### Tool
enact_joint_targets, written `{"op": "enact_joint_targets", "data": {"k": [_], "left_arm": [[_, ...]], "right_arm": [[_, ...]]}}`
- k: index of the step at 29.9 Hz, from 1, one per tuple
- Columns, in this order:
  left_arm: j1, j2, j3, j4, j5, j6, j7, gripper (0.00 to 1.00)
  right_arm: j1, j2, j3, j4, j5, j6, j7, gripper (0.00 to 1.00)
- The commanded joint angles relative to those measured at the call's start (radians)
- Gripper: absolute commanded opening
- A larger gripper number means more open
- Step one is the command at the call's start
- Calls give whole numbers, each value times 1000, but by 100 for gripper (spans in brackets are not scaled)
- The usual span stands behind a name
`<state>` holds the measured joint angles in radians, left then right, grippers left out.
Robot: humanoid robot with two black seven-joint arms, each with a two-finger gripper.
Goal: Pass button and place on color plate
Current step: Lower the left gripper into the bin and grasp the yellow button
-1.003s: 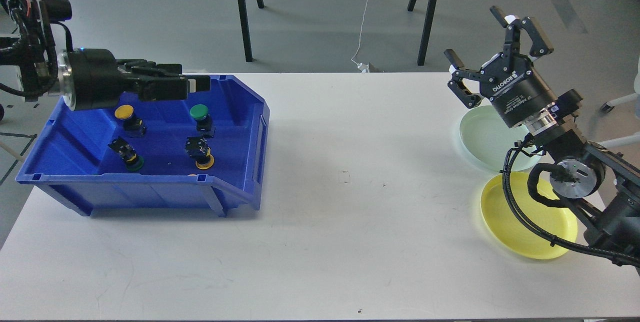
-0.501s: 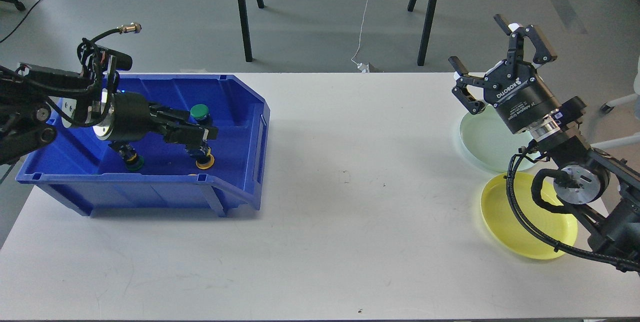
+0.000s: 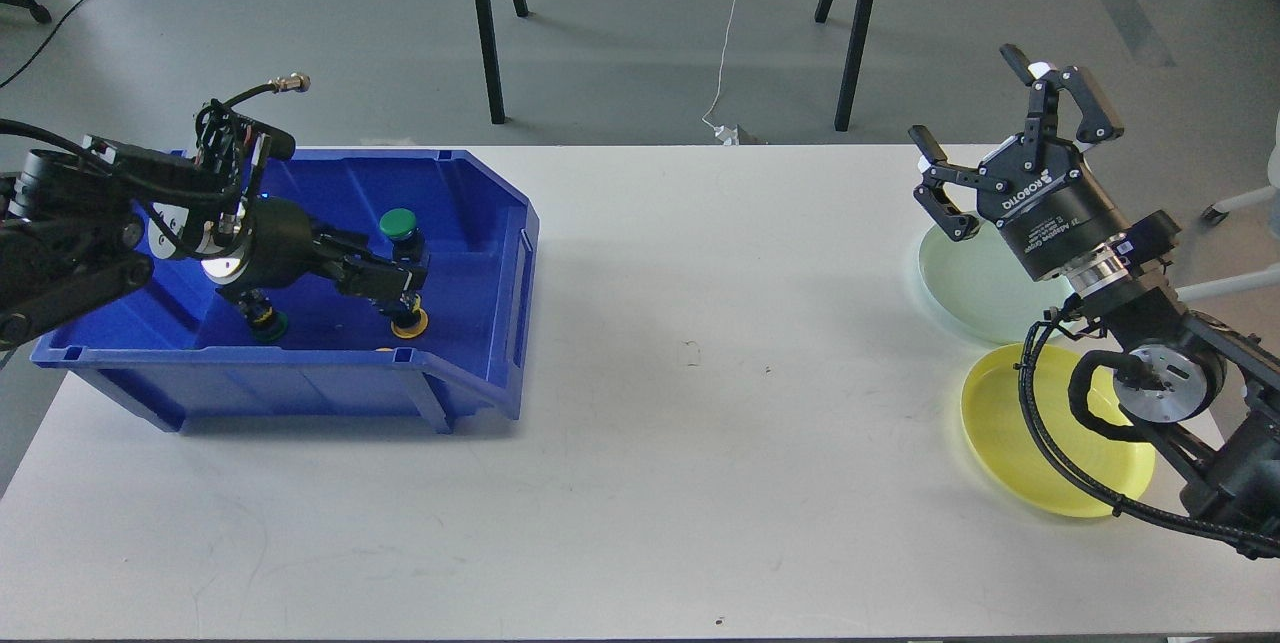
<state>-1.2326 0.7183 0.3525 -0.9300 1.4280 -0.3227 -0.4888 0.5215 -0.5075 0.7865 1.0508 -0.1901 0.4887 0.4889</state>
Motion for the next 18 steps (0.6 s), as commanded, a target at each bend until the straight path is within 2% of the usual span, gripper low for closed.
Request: {"op": "enact_joint_targets", "data": {"k": [1,12,18], "left_arm": [[18,0,2,0,0,4,0,95],[31,-3,2,17,0,22,0,93],[48,-49,6,60,0,24,0,90]], "right_arm": [[-2,0,0,0,0,0,0,99],[-2,1,2,2,0,0,0,99],[-8,0,2,2,0,0,0,99]]}}
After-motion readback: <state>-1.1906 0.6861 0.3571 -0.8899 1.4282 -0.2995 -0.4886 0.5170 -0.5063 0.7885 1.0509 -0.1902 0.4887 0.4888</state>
